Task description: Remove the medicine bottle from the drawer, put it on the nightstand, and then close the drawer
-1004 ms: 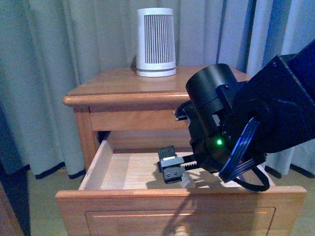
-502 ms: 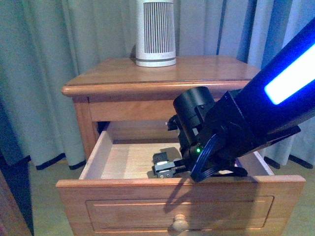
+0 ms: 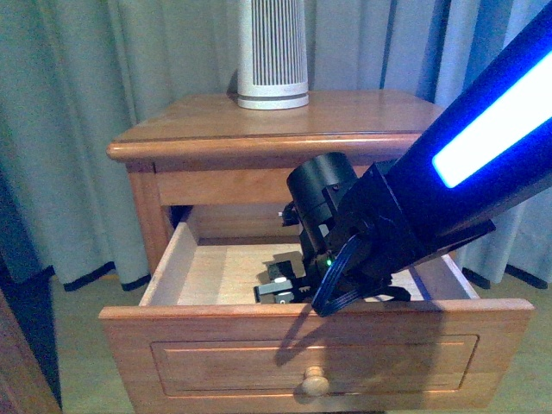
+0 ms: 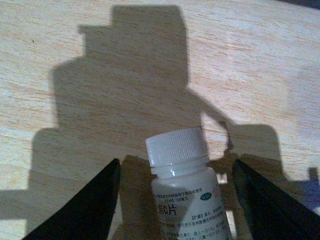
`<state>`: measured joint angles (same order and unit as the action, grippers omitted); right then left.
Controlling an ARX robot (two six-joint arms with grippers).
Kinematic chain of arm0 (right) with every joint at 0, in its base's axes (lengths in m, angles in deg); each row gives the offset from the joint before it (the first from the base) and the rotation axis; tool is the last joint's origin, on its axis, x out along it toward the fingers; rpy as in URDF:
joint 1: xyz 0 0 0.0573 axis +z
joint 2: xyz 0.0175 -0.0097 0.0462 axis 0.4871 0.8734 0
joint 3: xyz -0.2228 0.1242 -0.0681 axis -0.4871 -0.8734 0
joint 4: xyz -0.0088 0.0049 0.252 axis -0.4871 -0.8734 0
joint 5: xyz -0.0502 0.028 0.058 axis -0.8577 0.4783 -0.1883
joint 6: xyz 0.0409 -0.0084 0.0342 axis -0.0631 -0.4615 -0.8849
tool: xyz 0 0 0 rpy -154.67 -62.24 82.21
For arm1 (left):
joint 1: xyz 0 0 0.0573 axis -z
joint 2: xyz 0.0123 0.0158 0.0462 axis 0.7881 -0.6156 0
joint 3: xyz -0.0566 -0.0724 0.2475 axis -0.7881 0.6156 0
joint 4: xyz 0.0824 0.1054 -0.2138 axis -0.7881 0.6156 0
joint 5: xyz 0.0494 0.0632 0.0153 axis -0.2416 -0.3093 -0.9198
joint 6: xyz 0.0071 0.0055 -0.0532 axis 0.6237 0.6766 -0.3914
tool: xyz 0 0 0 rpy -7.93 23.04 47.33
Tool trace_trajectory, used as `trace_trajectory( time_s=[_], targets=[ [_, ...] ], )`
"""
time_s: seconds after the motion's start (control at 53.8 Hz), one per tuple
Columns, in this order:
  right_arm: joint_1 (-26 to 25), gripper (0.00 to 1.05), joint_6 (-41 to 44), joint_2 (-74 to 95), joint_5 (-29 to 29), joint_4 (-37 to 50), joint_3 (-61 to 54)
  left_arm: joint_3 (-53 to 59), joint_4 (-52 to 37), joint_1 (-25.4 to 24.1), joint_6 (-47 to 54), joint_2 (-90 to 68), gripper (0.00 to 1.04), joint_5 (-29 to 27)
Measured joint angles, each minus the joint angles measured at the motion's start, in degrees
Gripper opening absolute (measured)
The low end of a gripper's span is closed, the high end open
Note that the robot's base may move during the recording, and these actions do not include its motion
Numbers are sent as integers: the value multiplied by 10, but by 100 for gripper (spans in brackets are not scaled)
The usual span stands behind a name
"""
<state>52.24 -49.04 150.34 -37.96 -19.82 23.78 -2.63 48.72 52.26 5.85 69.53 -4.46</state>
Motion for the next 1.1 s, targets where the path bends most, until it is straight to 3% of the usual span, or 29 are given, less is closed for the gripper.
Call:
trace_trajectory(
  time_s=[0.204, 0.465, 0.799, 1.097],
  targets=[
    [0, 32, -12, -1, -10, -2, -2, 0, 0, 0, 0, 0, 98, 0],
    [0, 31, -42, -48, -18, -10, -33, 0, 0, 0, 0, 0, 98, 0],
    [3, 31, -129, -242, -19, -73, -125, 0, 0, 0, 0, 0, 98, 0],
    [-19, 31, -107, -363, -60, -98, -111, 0, 0, 0, 0, 0, 98, 0]
  ],
)
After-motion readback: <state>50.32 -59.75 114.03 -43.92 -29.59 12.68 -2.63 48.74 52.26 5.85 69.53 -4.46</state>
